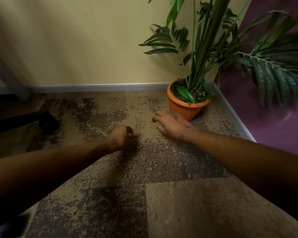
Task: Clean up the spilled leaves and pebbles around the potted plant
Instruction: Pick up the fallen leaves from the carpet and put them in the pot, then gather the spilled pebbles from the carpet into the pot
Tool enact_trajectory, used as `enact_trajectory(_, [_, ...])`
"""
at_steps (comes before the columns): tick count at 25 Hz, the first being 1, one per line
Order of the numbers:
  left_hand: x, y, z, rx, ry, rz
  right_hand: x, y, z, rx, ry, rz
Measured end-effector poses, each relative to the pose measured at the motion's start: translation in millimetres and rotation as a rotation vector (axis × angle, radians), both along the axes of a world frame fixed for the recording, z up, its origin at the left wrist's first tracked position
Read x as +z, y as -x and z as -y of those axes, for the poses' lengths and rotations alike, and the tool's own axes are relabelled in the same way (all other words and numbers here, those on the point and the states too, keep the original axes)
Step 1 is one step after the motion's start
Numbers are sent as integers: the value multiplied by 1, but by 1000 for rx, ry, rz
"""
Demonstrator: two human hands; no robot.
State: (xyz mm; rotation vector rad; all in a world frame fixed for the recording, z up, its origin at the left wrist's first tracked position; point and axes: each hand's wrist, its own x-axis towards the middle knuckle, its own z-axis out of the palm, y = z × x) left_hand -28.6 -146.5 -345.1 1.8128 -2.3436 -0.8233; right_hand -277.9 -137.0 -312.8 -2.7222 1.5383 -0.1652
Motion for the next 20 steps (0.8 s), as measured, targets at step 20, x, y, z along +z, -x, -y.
enact_trajectory(20, [-48,20,-6,77,-47,-52,-92,-53,11,-56,-217,-130])
